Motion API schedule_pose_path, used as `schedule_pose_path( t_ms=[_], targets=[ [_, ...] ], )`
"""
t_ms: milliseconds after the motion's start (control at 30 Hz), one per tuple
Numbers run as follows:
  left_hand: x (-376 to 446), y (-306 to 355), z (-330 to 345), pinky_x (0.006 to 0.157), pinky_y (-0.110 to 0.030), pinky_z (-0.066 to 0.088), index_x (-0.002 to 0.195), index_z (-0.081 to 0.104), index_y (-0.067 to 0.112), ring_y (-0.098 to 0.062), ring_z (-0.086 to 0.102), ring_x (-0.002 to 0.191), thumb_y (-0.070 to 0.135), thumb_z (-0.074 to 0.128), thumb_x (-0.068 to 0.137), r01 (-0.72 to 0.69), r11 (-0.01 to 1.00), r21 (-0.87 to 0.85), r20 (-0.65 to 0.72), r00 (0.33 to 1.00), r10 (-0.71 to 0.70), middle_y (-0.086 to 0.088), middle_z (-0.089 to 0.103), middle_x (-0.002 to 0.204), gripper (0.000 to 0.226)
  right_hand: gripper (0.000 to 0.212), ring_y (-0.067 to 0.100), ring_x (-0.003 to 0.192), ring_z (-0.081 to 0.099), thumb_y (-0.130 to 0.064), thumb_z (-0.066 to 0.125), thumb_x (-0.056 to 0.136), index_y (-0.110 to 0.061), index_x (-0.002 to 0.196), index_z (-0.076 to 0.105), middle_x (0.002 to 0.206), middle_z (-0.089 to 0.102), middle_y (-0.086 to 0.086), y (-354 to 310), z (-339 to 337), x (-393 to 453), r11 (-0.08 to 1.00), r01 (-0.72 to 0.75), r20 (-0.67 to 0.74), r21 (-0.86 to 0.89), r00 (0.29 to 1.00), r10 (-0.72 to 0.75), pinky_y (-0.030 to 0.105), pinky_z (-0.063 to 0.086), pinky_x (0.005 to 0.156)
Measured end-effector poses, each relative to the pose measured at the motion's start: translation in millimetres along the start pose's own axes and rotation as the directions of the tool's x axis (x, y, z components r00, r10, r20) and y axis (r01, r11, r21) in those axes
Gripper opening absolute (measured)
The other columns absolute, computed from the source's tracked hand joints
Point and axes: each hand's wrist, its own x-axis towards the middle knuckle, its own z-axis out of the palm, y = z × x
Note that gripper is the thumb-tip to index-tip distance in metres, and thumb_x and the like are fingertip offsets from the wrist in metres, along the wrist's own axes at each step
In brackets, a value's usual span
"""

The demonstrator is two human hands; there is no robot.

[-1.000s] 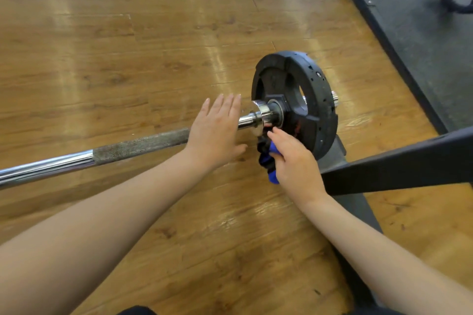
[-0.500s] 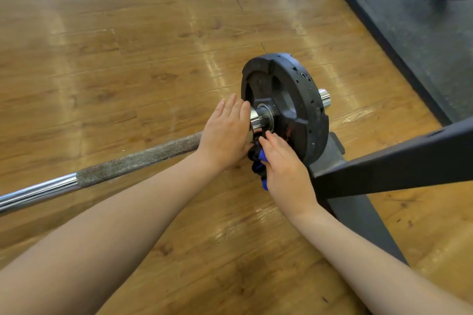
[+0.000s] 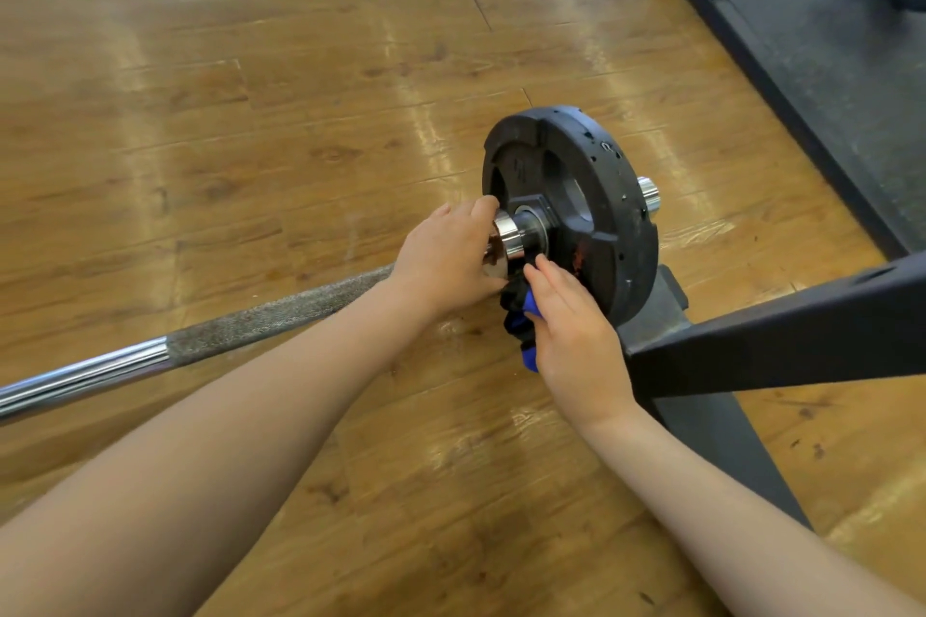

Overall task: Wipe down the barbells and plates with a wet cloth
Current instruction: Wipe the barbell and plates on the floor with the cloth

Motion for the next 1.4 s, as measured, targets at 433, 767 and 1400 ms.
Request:
schedule_pose_path(
  t_ms=[433, 767, 1400],
  targets=[
    [-4.7, -2.7, -4.2, 0.082, -0.028, 0.039, 0.121, 0.050, 0.007, -0.027, 0.059, 0.102, 0.007, 0.048, 0.091, 0.151, 0.950, 0.273, 0.187, 0.960, -0.206, -0.009, 0.062, 0.110, 0.030, 0.035, 0.036, 0.107, 0.062, 0.006, 0.067, 0.078, 0.008, 0.112, 0.063, 0.111, 0.066, 0.021, -18.2, 5.6, 67.3, 0.992, 0.122, -0.012, -0.025, 0.992, -0.122, 0.036, 0.038, 0.097],
    [-7.8, -7.9, -1.4, 0.100, -0.035, 0.038, 0.122, 0.046, 0.008, -0.030, 0.060, 0.101, -0.001, 0.047, 0.087, 0.146, 0.973, 0.178, 0.156, 0.972, -0.174, -0.010, 0.064, 0.107, 0.036, 0.041, 0.034, 0.109, 0.062, 0.008, 0.057, 0.072, 0.007, 0.112, 0.064, 0.114, 0.065, 0.022, -12.0, -20.5, 34.7, 0.979, 0.193, -0.062, -0.070, 0.978, -0.197, 0.045, 0.045, 0.097],
    [-7.6, -8.8, 1.3, 0.077, -0.029, 0.040, 0.122, 0.046, 0.008, -0.026, 0.059, 0.096, 0.002, 0.047, 0.090, 0.126, 0.979, 0.160, 0.116, 0.983, -0.145, -0.008, 0.063, 0.104, 0.033, 0.027, 0.033, 0.096, 0.064, -0.006, 0.052, 0.080, 0.004, 0.102, 0.066, 0.096, 0.068, 0.017, -24.2, 1.4, 79.6, 0.973, 0.035, -0.035, -0.228, 0.998, -0.044, 0.046, 0.044, 0.097]
  ],
)
